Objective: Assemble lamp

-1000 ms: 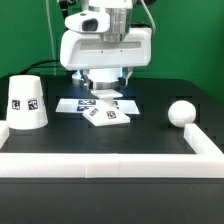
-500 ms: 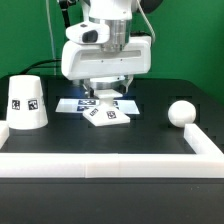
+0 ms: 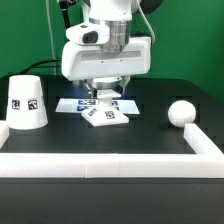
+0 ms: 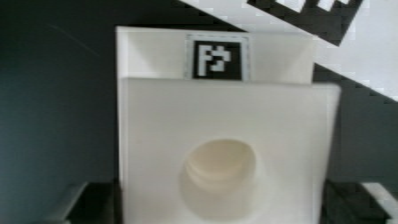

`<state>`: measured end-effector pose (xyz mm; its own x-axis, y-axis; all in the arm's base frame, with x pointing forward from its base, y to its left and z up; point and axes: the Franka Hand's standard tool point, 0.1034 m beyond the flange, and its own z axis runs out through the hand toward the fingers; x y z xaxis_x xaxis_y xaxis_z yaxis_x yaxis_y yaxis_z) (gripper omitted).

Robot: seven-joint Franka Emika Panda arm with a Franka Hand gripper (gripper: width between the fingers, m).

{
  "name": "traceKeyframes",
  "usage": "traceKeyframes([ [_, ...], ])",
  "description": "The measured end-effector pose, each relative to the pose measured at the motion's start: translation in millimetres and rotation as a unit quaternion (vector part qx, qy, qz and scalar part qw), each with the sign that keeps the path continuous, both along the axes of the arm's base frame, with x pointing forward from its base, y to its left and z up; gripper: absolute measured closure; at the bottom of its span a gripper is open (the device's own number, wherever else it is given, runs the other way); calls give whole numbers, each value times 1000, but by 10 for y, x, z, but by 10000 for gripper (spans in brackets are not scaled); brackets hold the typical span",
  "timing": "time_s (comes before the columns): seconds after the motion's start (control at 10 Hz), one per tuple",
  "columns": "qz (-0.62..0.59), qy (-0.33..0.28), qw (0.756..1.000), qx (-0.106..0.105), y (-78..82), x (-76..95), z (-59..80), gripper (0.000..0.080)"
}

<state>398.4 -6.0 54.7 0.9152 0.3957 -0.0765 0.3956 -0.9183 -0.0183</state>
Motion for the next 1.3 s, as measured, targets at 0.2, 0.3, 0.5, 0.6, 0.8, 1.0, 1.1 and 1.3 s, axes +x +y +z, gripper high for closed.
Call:
traceKeyframes([
  [0.2, 0, 0, 1000, 0, 0, 1, 0, 268],
  [0.3, 0, 0, 1000, 0, 1, 1, 0, 268],
  [0.5, 0, 0, 1000, 0, 1, 2, 0, 268],
  [0.6, 1, 0, 1000, 0, 9, 44, 0, 267],
  [0.8, 7, -13, 1000, 2, 62, 386, 6, 266],
  [1.0, 14, -29, 999, 6, 152, 706, 14, 265],
  [1.1, 17, -37, 999, 8, 196, 864, 16, 265],
  [1.3, 24, -58, 998, 13, 310, 1169, 24, 265],
])
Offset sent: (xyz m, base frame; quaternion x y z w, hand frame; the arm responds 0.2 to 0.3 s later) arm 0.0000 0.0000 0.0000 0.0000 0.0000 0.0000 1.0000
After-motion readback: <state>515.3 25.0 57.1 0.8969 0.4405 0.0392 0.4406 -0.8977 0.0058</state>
